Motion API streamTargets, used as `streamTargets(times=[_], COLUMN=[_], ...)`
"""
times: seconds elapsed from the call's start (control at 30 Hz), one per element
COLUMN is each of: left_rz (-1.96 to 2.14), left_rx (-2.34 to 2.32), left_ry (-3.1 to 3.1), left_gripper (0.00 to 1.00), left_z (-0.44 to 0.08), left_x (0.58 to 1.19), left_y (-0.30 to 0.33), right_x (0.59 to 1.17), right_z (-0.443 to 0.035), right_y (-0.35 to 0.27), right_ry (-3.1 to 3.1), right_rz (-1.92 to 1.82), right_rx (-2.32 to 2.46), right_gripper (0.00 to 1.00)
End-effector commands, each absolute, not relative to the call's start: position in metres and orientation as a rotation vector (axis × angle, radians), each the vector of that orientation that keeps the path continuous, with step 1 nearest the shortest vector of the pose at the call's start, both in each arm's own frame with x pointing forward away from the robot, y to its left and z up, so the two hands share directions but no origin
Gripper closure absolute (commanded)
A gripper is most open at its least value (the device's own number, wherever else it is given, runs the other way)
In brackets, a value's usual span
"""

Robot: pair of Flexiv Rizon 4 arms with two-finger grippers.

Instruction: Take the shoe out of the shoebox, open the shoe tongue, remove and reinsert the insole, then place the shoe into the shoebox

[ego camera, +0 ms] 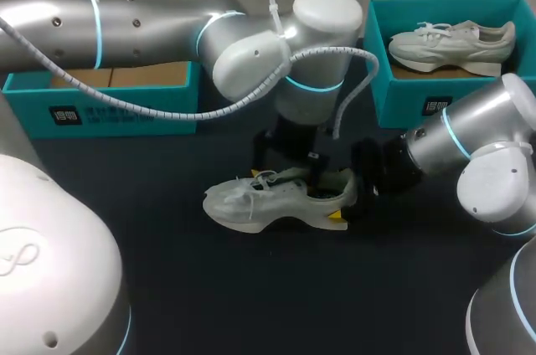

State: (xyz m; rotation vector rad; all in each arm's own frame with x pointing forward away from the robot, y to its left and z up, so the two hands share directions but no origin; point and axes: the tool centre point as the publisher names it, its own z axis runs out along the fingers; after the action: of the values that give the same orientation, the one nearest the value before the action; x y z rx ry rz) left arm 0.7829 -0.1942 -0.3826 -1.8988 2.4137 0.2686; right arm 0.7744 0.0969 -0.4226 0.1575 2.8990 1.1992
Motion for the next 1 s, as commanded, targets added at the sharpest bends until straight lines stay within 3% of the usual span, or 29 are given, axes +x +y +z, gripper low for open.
streamTargets(times=[0.03, 0.7, 0.77, 0.8, 0.87, 0.97, 1.0], left_rz=[0.277, 0.263, 0.256, 0.249, 0.235, 0.203, 0.199], left_rx=[-1.974, -2.209, -2.229, -2.236, -2.251, -2.278, -2.286], left_ry=[2.367, 2.272, 2.275, 2.278, 2.279, 2.303, 2.301], left_gripper=[0.00, 0.00, 0.27, 0.51, 0.63, 0.98, 1.00], left_z=[-0.370, -0.346, -0.346, -0.346, -0.344, -0.340, -0.339], left_x=[0.776, 0.756, 0.755, 0.755, 0.754, 0.753, 0.752], left_y=[-0.179, -0.170, -0.170, -0.170, -0.170, -0.167, -0.166], right_x=[0.773, 0.773, 0.773, 0.773, 0.773, 0.773, 0.773], right_z=[-0.427, -0.427, -0.427, -0.427, -0.427, -0.427, -0.427], right_y=[0.097, 0.097, 0.097, 0.097, 0.097, 0.097, 0.097], right_ry=[2.898, 2.898, 2.898, 2.898, 2.898, 2.898, 2.898], right_rz=[1.194, 1.194, 1.194, 1.194, 1.194, 1.194, 1.194], right_rx=[0.160, 0.160, 0.160, 0.160, 0.160, 0.160, 0.160], right_gripper=[1.00, 1.00, 1.00, 1.00, 1.00, 1.00, 1.00])
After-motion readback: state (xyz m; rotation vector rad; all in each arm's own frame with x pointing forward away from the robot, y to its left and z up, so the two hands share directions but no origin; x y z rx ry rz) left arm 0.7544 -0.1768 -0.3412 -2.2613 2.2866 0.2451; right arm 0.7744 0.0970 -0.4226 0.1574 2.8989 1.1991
